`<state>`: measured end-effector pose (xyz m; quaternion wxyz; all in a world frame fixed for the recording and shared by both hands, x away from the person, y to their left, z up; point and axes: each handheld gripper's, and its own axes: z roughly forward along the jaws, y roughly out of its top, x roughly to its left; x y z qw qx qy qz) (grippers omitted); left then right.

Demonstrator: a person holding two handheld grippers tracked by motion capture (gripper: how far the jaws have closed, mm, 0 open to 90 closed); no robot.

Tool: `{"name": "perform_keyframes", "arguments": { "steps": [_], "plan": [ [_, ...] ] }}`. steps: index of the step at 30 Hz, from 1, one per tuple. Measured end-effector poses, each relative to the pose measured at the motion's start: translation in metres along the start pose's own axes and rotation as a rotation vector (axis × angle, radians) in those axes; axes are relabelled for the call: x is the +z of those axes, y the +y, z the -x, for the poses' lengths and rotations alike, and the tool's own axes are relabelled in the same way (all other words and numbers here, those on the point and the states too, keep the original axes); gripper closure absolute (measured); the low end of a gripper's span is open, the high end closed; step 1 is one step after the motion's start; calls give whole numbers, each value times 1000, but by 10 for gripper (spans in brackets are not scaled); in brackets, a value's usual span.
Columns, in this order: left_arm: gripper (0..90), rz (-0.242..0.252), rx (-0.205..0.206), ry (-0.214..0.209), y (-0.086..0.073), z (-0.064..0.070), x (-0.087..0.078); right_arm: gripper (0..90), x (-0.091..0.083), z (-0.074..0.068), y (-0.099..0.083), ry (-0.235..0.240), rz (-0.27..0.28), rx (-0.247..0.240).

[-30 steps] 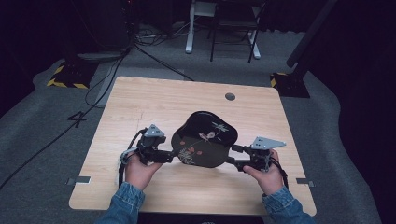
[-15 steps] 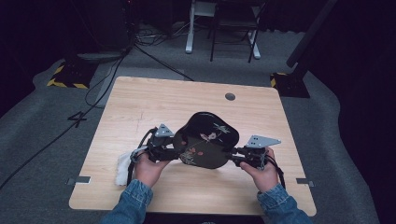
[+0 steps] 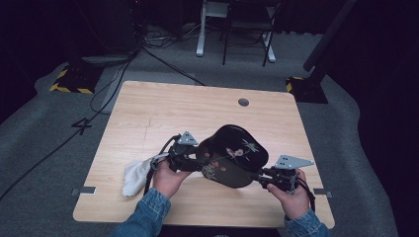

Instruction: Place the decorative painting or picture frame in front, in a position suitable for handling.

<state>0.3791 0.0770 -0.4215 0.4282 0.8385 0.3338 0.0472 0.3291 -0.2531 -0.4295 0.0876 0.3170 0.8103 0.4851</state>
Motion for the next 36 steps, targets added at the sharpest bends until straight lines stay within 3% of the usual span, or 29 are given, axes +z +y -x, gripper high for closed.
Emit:
{"name": "perform_keyframes", "arguments": {
  "steps": [11, 14, 23, 29, 35, 36],
  "plan": [
    [340, -14, -9, -1, 1, -3, 8, 728, -2, -6, -6, -7, 35, -6],
    [350, -18, 11, 34, 0, -1, 6, 662, 2, -2, -8, 27, 64, 2],
    [342, -18, 12, 84, -5, 1, -6, 688, 22, 8, -7, 109, 74, -12],
    [323, -23, 4, 153, -18, -1, -27, 775, 29, 9, -6, 139, 56, -55],
    [313, -46, -36, 221, -43, -11, -52, 800, 29, 10, -6, 169, 49, -67],
    [310, -51, -66, 242, -55, -17, -62, 801, 29, 10, -6, 171, 48, -71]
  ]
}}
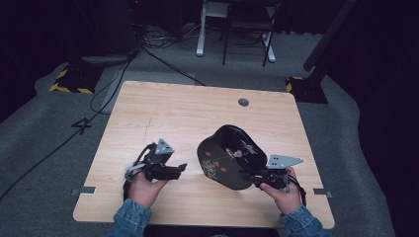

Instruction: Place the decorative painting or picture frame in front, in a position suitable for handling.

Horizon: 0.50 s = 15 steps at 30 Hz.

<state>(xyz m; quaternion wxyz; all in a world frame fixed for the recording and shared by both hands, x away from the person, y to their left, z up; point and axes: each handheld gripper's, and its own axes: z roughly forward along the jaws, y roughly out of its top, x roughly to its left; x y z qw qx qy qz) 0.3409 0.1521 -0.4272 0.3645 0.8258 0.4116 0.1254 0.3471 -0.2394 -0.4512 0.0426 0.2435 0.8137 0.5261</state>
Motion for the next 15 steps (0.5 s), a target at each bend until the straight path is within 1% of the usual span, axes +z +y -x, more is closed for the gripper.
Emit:
{"name": "perform_keyframes", "arguments": {
  "steps": [1, 2, 3, 4, 5, 6, 7, 8, 10, 11, 12, 13, 15],
  "plan": [
    [309, -8, -10, 16, -6, -4, -3, 801, 0, 0, 0, 1, 0, 2],
    [306, -8, -10, 16, -6, -4, -3, 801, 0, 0, 0, 1, 0, 2],
    [306, -12, -21, 27, -12, -9, -7, 801, 0, 0, 0, 1, -2, 3],
    [306, -22, -43, 46, -20, -13, -11, 802, 0, 0, 0, 1, -3, 2],
    [305, -20, -60, 54, -25, -17, -15, 802, 0, 0, 0, 0, -3, 1],
    [299, -23, -91, 73, -34, -23, -21, 802, 0, 0, 0, 0, -4, 1],
    [297, -23, -102, 81, -37, -26, -24, 802, 0, 0, 0, 0, -4, 2],
    [292, -23, -102, 81, -37, -26, -24, 802, 0, 0, 0, 0, -4, 2],
    [277, -39, -126, 112, -43, -33, -30, 802, 0, 0, 1, -1, -4, 2],
    [271, -49, -137, 128, -44, -35, -30, 802, 0, 0, 1, -2, -4, 1],
    [264, -60, -137, 139, -45, -38, -30, 802, 0, -1, 1, -3, -6, 1],
    [260, -60, -137, 139, -45, -38, -30, 802, 0, -1, 1, -3, -6, 1],
    [255, -89, -156, 155, -47, -43, -27, 802, 0, -1, 1, -6, -7, 1]
  ]
}}
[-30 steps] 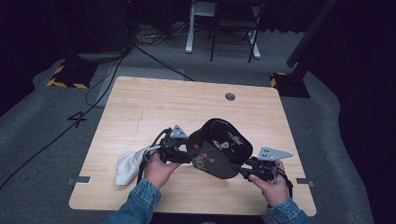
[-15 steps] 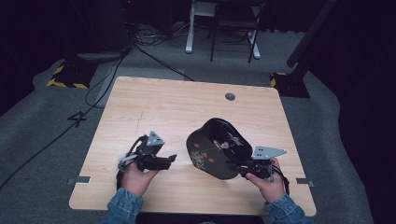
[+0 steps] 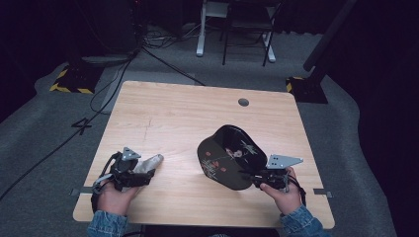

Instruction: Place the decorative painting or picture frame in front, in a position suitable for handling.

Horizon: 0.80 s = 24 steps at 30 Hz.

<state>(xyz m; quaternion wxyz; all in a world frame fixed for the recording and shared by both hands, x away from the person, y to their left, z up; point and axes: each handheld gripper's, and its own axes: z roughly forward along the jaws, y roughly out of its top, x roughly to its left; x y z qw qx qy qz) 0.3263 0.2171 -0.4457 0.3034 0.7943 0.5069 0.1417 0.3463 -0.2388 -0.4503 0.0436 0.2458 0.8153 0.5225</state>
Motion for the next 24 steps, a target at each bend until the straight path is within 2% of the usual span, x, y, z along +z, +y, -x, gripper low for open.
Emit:
{"name": "perform_keyframes", "arguments": {
  "steps": [3, 8, 10, 12, 16, 17, 18, 20, 21, 24],
  "plan": [
    [244, -59, 1, 34, -3, -4, 11, 802, 0, 0, 0, 0, 0, 0],
    [241, -100, 6, 66, -4, -9, 21, 802, 0, 0, 0, 0, -1, 1],
    [232, -127, -8, 52, -4, -12, 28, 802, 0, -1, 0, -1, -1, -1],
    [228, -180, 0, 37, -3, -14, 37, 802, 0, 0, 0, 0, -1, 1],
    [247, -195, 27, 53, -2, -13, 42, 801, 0, 0, 0, 1, -1, 2],
    [269, -195, 27, 53, -2, -13, 42, 801, 0, 0, 0, 1, -1, 2],
    [328, -176, 24, 53, -1, -14, 41, 801, 0, 0, 0, 2, 0, 3],
    [458, -169, 36, 53, -1, -14, 40, 801, 0, 0, 0, 2, 0, 3],
    [534, -155, 56, 50, -2, -13, 39, 802, 0, 0, 0, 2, 1, 4],
    [691, -143, 78, 54, -3, -12, 39, 801, 0, 0, 0, 1, 1, 4]
  ]
}}
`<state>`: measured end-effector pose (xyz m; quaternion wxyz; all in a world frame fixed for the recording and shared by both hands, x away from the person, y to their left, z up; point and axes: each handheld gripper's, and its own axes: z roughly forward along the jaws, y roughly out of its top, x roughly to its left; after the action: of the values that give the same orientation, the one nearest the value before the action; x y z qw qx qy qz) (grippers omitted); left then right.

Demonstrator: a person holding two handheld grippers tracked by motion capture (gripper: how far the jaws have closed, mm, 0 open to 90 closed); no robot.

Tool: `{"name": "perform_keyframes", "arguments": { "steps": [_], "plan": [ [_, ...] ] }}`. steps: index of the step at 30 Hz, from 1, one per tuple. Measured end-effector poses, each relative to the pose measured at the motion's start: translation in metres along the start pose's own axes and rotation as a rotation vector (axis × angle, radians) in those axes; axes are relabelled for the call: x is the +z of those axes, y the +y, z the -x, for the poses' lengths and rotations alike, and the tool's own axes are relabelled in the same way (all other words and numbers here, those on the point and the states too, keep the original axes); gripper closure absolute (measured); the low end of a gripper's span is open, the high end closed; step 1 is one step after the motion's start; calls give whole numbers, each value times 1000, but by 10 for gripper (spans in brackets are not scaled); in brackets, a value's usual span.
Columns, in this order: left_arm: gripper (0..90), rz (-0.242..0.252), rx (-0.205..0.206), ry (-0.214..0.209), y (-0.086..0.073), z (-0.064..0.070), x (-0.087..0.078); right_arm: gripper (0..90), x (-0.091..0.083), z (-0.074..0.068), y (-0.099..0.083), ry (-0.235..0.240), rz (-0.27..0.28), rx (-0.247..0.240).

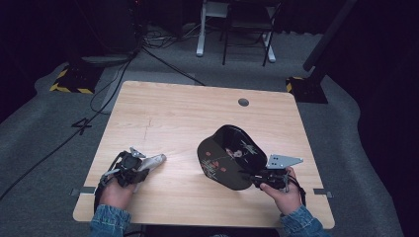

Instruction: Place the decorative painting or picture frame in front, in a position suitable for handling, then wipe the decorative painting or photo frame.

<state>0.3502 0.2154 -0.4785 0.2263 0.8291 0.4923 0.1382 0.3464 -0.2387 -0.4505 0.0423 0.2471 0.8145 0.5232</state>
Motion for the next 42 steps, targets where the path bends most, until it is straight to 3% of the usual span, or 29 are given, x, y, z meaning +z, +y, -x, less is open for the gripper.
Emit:
{"name": "perform_keyframes", "arguments": {
  "steps": [5, 8, 14, 17, 20, 25, 29, 39, 42],
  "plan": [
    [753, 10, 15, 17, -1, 1, -1, 801, 0, 0, 0, 0, 1, 1],
    [762, 39, 7, -12, -1, 0, -4, 801, 0, 0, 0, 0, 0, 0],
    [768, 162, -40, -165, 4, 0, -28, 802, -1, -1, -1, -3, -2, 7],
    [771, 219, -44, -220, 7, 3, -38, 802, -1, -1, -1, -3, -1, 7],
    [771, 290, -14, -280, 10, 10, -50, 801, 0, 0, -1, -2, 0, 8],
    [772, 362, -9, -326, 14, 17, -60, 801, 0, -1, 0, -4, -1, 6],
    [772, 452, -17, -384, 18, 23, -71, 801, 0, -1, 0, -4, 2, 8],
    [773, 548, 18, -436, 36, 52, -95, 801, 0, -2, -1, -9, 3, 10],
    [771, 593, 35, -438, 48, 67, -100, 801, 0, -2, -1, -10, 3, 10]
  ]
}}
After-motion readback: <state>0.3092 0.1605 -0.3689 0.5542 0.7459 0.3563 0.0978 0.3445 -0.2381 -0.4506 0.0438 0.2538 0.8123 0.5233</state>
